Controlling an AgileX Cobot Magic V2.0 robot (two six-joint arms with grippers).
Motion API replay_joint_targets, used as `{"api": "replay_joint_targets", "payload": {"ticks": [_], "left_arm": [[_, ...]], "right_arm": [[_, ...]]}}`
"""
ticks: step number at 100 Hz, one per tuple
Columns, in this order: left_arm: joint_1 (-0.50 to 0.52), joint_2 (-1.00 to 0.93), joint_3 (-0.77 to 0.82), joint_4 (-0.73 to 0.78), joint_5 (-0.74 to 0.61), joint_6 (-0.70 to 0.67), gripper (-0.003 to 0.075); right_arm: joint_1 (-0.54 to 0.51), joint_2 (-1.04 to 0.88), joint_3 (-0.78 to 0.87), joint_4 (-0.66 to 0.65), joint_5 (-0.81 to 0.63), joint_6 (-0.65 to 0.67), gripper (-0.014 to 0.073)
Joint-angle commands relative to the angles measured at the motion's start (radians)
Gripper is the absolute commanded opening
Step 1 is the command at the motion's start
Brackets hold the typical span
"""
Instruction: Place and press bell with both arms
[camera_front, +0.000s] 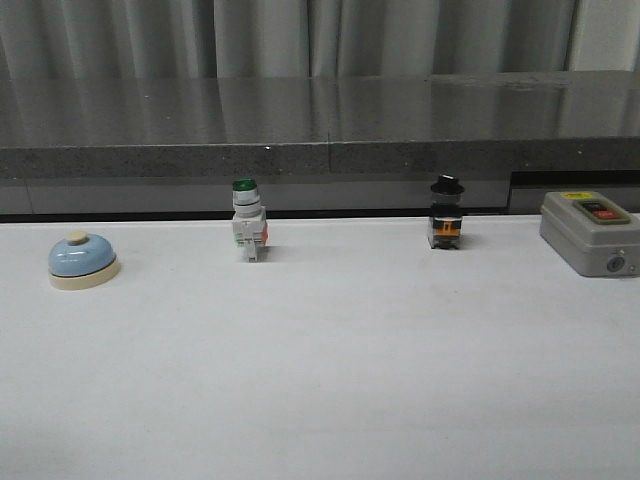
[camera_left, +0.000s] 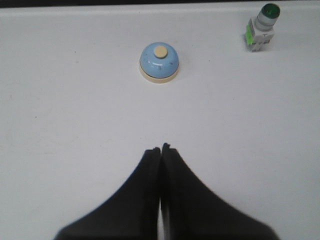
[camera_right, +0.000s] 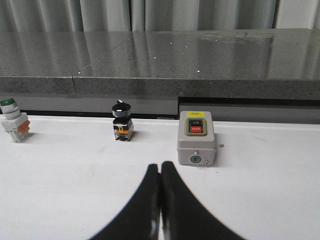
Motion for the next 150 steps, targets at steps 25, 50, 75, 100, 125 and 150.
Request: {"api": "replay_joint_targets", "payload": {"ticks": [25, 50, 75, 100, 125, 150], "left_arm": [[-0.002, 0.014, -0.036, -0.016, -0.030, -0.008, 0.0369], [-0.002, 0.014, -0.036, -0.016, -0.030, -0.008, 0.0659], [-0.002, 0.037, -0.037, -0.041, -0.114, -0.008, 0.0639], [-0.004, 0.214, -0.120, -0.073, -0.153, 0.002, 0.0639], [-0.004, 0.466, -0.287, -0.075, -0.159, 0.027, 0.0639], [-0.008, 0.701, -0.459, -0.073, -0.143, 0.047, 0.0639]], "right_arm": [[-0.009, -0.018, -0.014, 0.005, -0.084, -0.007, -0.0060], [-0.009, -0.018, -0.014, 0.005, -0.084, -0.007, -0.0060], [-0.009, -0.018, -0.014, 0.005, -0.084, -0.007, -0.0060], [-0.009, -0.018, -0.014, 0.005, -0.084, -0.007, -0.0060], [-0.009, -0.018, -0.014, 0.005, -0.084, -0.007, -0.0060], [-0.009, -0.018, -0.014, 0.005, -0.084, -0.007, -0.0060]]}}
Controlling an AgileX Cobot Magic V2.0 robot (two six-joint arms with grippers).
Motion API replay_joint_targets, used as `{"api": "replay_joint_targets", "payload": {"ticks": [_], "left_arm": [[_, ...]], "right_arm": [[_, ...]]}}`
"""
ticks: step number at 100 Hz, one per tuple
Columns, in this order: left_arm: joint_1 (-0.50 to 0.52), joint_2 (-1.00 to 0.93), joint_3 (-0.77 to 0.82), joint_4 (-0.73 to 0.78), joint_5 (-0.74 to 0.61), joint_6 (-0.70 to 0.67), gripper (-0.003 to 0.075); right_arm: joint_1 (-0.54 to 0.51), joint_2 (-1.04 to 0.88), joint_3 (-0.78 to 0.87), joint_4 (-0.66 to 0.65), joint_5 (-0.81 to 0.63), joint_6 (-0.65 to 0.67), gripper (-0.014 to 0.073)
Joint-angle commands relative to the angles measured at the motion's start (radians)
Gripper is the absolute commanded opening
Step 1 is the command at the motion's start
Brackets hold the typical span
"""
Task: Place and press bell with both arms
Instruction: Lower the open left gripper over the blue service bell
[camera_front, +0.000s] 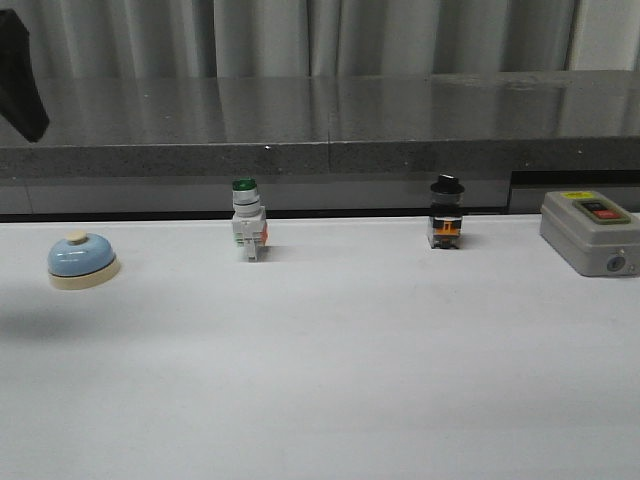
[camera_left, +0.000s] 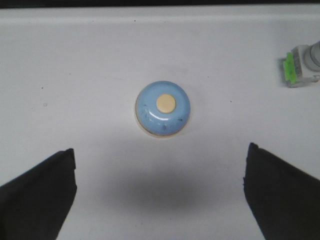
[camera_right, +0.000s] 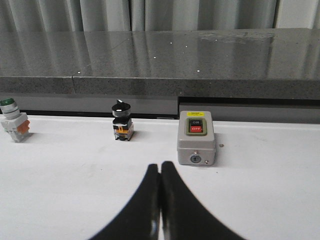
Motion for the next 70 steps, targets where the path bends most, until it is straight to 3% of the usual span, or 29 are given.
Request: {"api": "replay_joint_targets", "payload": {"ticks": [1, 40, 70], "left_arm": [[-0.008, 0.033, -0.082, -0.014, -0.033, 0.004, 0.0639], [-0.057, 0.297, -0.271, 0.002, -0.018, 0.023, 0.0639], [-0.063, 0.396, -0.295, 0.004, -0.017, 0.023, 0.0639]], "right_arm": [[-0.009, -0.018, -0.014, 0.005, -0.084, -0.007, -0.0060], [-0.009, -0.018, -0.014, 0.005, -0.084, -0.007, -0.0060], [-0.009, -0.018, -0.014, 0.005, -0.084, -0.007, -0.0060]]}}
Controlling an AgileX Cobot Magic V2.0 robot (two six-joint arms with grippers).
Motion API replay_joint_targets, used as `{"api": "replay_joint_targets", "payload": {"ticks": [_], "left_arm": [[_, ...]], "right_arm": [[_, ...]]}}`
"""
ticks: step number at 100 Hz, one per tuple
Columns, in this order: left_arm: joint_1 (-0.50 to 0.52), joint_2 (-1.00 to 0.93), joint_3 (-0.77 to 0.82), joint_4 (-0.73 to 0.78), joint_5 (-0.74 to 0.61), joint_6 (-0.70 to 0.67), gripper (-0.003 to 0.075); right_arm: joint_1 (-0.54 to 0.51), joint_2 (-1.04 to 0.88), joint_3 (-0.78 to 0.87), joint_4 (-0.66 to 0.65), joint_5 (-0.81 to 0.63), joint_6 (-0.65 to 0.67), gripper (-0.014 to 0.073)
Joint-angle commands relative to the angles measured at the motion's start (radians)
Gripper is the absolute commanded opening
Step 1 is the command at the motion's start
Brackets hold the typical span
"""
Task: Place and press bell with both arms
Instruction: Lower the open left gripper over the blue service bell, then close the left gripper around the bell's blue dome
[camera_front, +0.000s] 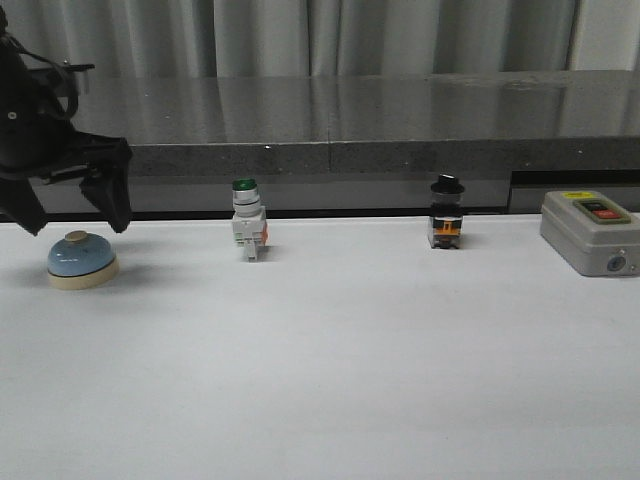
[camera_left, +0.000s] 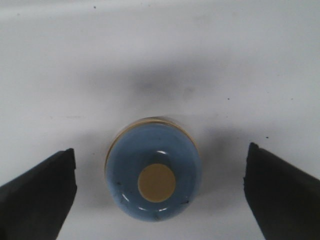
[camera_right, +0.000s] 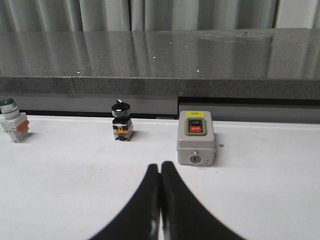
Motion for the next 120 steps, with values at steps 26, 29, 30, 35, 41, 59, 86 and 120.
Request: {"api": "replay_joint_targets", "payload": {"ticks": [26, 29, 30, 35, 41, 59, 86, 120], "left_arm": [[-0.011, 0.008, -0.038, -0.008, -0.032, 0.002, 0.0639], [-0.011, 0.011, -0.038, -0.008, -0.032, 0.002, 0.0639], [-0.011, 0.013, -0.038, -0.008, -0.032, 0.002, 0.0639], [-0.011, 0.017, -0.038, -0.006, -0.032, 0.002, 0.0639], [-0.011, 0.028, -0.038, -0.006, -0.032, 0.002, 0.0639], [-0.011, 0.062, -0.038, -0.006, -0.017, 0.002, 0.0639], [-0.011, 0.064, -0.045, -0.006, 0.006, 0.002, 0.0493], [-0.011, 0.034, -0.045, -0.006, 0.026, 0.007, 0.0094]], "right_arm": [[-0.008, -0.018, -0.014, 0.005, -0.084, -0.007, -0.0060], [-0.008, -0.018, -0.014, 0.005, -0.084, -0.007, -0.0060], [-0.008, -0.018, -0.014, 0.005, -0.084, -0.007, -0.0060], [-0.008, -0.018, -0.014, 0.005, -0.084, -0.007, -0.0060], [-0.008, -0.018, -0.014, 0.005, -0.084, -0.007, -0.0060], [-0.008, -0.018, -0.014, 0.005, -0.084, -0.007, -0.0060], [-0.008, -0.018, -0.014, 0.005, -0.084, -0.007, -0.0060], [-0.008, -0.018, -0.014, 0.005, -0.084, -0.007, -0.0060]]}}
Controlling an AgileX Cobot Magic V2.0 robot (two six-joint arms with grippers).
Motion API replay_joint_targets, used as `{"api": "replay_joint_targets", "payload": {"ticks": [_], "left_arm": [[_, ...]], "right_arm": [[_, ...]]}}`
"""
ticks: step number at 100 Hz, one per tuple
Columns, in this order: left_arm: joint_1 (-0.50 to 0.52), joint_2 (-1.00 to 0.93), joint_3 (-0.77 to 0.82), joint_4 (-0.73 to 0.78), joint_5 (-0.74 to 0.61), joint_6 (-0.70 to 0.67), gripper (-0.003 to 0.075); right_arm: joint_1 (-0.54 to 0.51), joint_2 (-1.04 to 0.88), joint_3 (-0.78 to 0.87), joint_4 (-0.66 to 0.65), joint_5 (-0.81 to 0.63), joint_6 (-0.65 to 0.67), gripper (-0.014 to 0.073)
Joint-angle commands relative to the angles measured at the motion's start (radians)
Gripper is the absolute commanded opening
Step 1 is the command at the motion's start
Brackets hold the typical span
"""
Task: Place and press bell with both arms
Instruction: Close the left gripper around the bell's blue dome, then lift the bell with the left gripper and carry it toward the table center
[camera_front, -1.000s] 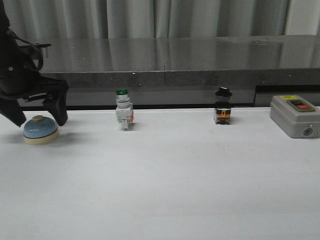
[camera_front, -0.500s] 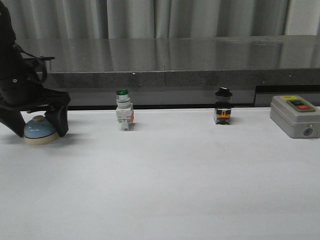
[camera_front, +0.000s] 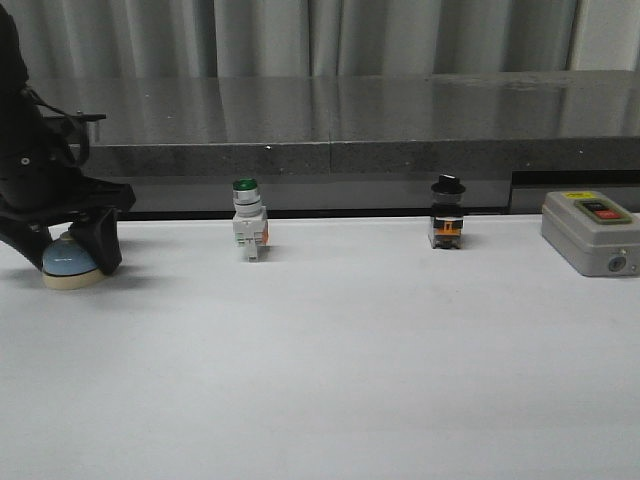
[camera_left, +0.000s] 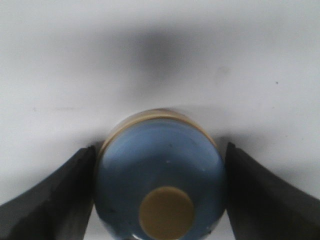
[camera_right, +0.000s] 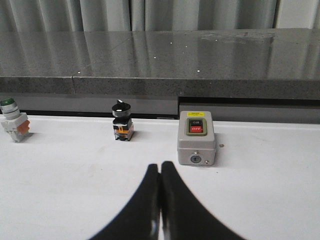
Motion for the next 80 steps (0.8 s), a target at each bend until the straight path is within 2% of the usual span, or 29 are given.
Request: {"api": "replay_joint_targets", "payload": {"ticks": [1, 18, 40, 59, 80], "left_arm": [[-0.007, -0.072, -0.018, -0.028, 0.013, 0.002, 0.0090], [-0.014, -0.150, -0.024, -0.028, 0.039, 0.006, 0.0083], [-0.062, -0.215, -0.089, -0.032, 0.155, 0.040, 0.0083], [-0.169, -0.228, -0.182, -0.033, 0.236, 0.055, 0.0083], [-0.328, -0.228, -0.248, -0.033, 0.214, 0.055, 0.0083]], "right_arm": [[-0.008, -0.018, -0.014, 0.005, -0.084, -0.007, -0.0060], [-0.008, -0.018, -0.014, 0.005, -0.084, -0.007, -0.0060], [-0.008, -0.018, -0.014, 0.005, -0.084, -0.007, -0.0060], [-0.008, -0.018, -0.014, 0.005, -0.084, -0.007, -0.0060], [-0.008, -0.018, -0.014, 0.005, -0.084, -0.007, -0.0060]]}}
